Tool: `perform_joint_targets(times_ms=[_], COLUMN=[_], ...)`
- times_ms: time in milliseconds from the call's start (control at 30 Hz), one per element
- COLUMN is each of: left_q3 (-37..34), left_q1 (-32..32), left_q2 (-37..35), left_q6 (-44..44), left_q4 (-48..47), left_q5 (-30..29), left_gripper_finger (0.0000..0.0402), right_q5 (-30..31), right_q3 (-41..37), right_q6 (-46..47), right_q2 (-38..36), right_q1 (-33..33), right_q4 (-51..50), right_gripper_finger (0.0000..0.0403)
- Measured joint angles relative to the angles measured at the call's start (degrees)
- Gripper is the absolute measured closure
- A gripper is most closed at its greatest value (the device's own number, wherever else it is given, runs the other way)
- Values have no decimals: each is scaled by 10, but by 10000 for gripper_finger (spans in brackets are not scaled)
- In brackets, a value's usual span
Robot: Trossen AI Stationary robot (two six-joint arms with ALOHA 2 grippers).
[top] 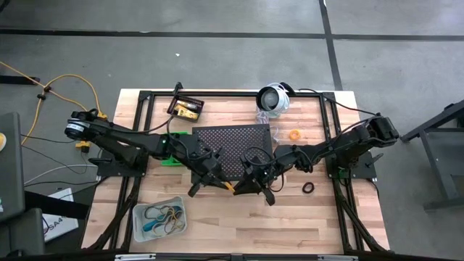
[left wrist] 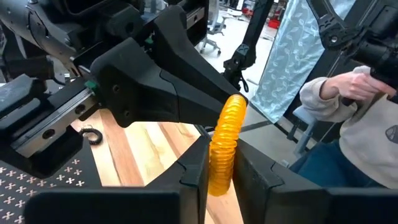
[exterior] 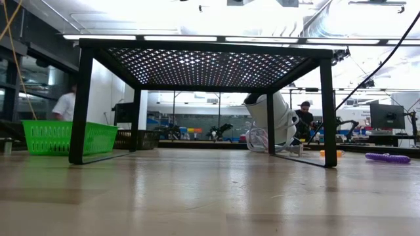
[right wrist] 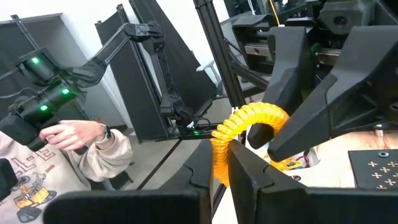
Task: Pick & Place Office Desk Supplies
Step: Put the bottom yellow spring keychain into the green bin
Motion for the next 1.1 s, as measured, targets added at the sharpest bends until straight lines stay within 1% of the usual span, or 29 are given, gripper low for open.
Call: perform_joint_targets(times_ms=[167,600,667,867,967,1033,1100], left_q3=[0,0,0,0,0,0,0], left_q1=[0,0,0,0,0,0,0], left_q2=[0,0,0,0,0,0,0], left_q6=[-10,-12,-12,-16,-32,-43,-52], left_q4=[0,0,0,0,-1,-1,-2], left_q5=[0,0,0,0,1,11,33], left_gripper_finger=[368,369,369,369,369,369,369], right_q5=[0,4,3,4,4,4,4], right_q3=[0,0,0,0,0,0,0], right_q6=[1,16,16,19,22,22,22], right_q2=[0,0,0,0,0,0,0], right_q1=[0,0,0,0,0,0,0], right_q4=[0,0,0,0,-5,-20,-42], right_gripper_finger=[382,379,366,301,276,265,259])
